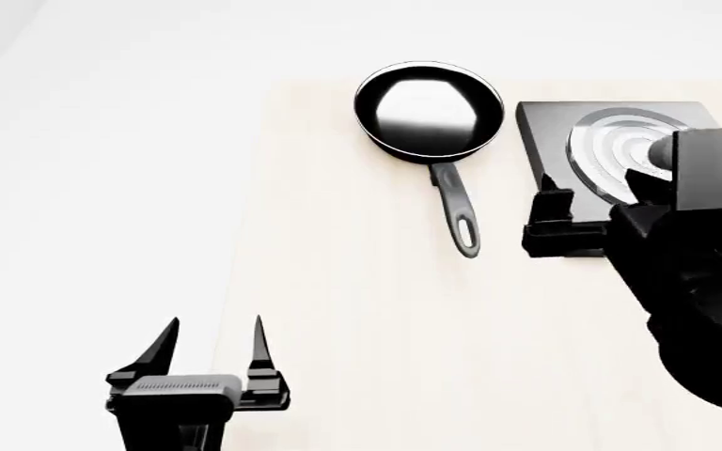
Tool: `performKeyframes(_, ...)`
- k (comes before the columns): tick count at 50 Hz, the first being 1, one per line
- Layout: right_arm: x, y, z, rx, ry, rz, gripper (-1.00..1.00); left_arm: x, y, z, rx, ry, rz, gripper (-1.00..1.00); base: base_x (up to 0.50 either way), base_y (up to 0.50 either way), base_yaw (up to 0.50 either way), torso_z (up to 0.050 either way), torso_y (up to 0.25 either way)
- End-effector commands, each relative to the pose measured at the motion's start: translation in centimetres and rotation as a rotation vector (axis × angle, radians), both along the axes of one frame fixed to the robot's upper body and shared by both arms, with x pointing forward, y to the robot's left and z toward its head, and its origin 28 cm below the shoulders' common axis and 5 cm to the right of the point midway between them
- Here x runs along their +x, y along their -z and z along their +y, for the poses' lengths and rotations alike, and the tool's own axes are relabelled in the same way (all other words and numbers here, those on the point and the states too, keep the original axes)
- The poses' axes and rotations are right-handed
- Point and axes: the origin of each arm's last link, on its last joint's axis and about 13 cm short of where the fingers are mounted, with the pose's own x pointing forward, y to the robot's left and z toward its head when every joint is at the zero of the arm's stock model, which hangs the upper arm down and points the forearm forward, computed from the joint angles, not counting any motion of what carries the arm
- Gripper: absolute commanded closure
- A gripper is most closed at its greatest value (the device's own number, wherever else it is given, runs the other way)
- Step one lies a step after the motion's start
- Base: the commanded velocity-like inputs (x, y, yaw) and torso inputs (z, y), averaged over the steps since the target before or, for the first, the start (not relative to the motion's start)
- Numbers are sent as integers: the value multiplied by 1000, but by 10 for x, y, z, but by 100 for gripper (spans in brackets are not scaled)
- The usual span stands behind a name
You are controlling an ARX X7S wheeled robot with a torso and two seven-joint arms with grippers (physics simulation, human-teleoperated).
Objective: Turn on the stove and put the frying pan on it.
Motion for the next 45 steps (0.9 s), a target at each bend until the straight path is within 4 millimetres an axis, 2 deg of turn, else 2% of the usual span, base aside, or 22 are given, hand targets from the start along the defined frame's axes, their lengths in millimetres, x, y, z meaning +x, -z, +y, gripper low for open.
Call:
performKeyframes(1,22,-19,11,40,-63,137,-100,0,0,0,-4,0,0,-100,0,0,0,0,0)
performKeyframes(11,44,-27,17,118,-111,230,-100,1,0,0,-3,-1,2,-100,0,0,0,0,0)
performKeyframes(25,77,-23,19,99,-81,294,-100,0,0,0,-6,-3,3,-100,0,0,0,0,0)
performKeyframes(45,111,-4,32,80,-91,398,-100,0,1,0,-2,0,2,-100,0,0,0,0,0)
